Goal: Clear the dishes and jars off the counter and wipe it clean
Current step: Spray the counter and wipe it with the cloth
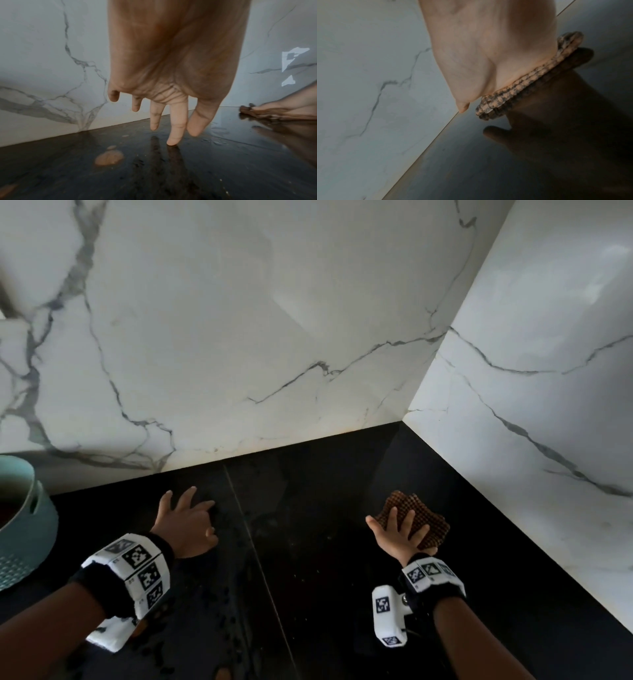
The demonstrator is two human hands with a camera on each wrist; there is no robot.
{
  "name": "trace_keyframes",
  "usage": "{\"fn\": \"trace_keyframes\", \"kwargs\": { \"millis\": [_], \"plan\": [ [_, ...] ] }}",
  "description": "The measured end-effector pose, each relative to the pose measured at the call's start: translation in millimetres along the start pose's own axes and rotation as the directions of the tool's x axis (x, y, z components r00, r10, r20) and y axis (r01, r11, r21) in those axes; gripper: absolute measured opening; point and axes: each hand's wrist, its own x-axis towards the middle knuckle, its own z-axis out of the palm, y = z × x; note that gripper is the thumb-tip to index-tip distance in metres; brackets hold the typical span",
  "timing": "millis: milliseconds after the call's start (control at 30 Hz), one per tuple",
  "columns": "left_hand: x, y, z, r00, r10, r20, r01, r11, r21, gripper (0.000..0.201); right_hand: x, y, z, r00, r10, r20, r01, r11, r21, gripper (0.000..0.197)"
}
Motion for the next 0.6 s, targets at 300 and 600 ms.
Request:
{"fn": "trace_keyframes", "kwargs": {
  "millis": [300, 600],
  "plan": [
    [-1, -10, 16, 0.999, -0.006, -0.038, 0.004, 0.999, -0.054, 0.035, 32, -163, 27, 0.955, -0.276, 0.111, 0.294, 0.935, -0.2, 0.084],
    [-9, -15, 32, 0.994, -0.08, -0.076, 0.073, 0.993, -0.089, 0.045, 1, -254, 79, 0.844, -0.459, 0.277, 0.527, 0.804, -0.276, 0.092]
  ]
}}
